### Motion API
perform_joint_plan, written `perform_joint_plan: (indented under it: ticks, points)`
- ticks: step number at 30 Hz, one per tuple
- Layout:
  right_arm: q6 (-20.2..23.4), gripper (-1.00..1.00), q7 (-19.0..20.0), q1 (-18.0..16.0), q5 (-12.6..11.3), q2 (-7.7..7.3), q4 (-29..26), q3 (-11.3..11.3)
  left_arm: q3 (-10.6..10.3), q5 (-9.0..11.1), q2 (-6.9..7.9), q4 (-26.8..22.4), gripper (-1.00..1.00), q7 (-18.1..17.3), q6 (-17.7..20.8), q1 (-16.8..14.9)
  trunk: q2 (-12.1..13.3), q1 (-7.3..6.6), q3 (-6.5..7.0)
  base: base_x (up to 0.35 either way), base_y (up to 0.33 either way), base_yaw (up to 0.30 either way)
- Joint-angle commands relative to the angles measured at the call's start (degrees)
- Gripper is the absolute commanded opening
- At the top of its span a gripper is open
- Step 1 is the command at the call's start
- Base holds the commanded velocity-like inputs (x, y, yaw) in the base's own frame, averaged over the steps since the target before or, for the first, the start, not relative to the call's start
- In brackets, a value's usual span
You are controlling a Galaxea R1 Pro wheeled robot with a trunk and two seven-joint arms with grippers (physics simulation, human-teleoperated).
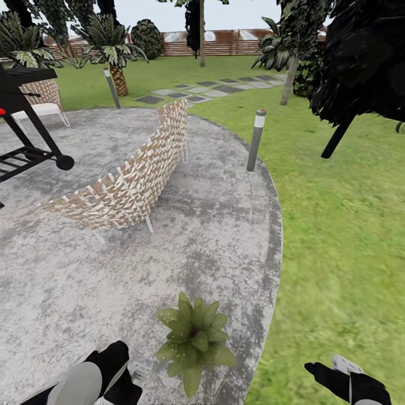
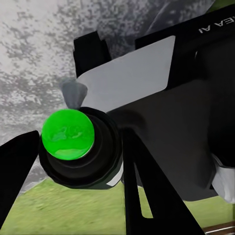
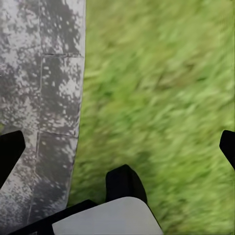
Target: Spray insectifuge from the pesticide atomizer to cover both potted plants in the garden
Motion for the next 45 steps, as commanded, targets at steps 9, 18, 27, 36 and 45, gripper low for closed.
perform_joint_plan:
  ticks: [9, 18, 27, 36, 45]
  points:
    - [0.1, 1.0, 0.5, -0.1, 0.5, 0.02, -0.1, -0.3, 0.3, -0.6, -0.17, -0.1, -1.0, -0.4, 0.3, 0.0, 0.0, 0.0, -0.35, -0.002, -0.096, 0.099]
    - [0.1, 1.0, 0.5, -0.1, 0.5, 0.02, -0.1, -0.3, 0.3, -0.6, -0.22, -0.1, -1.0, -0.5, 0.3, 0.0, 0.0, 0.0, -0.67, 0.0, -0.318, 0.089]
    - [0.1, 1.0, 0.5, -0.1, 0.5, 0.02, -0.1, -0.4, 0.3, -0.5, -0.24, -0.1, -1.0, -0.5, 0.3, 0.0, 0.0, 0.0, -1.26, 0.076, -0.304, 0.191]
    - [0.1, 1.0, 0.5, -0.1, 0.5, 0.02, -0.1, -0.3, 0.4, -0.5, -0.31, -0.1, -1.0, -0.5, 0.2, 0.0, 0.0, 0.0, -1.53, 0.075, -0.168, 0.087]
    - [0.1, 1.0, 0.5, -0.1, 0.5, 0.02, -0.1, -0.3, 0.5, -0.4, -0.29, -0.1, -1.0, -0.5, 0.2, 0.0, 0.0, 0.0, -2.05, 0.016, -0.162, 0.154]
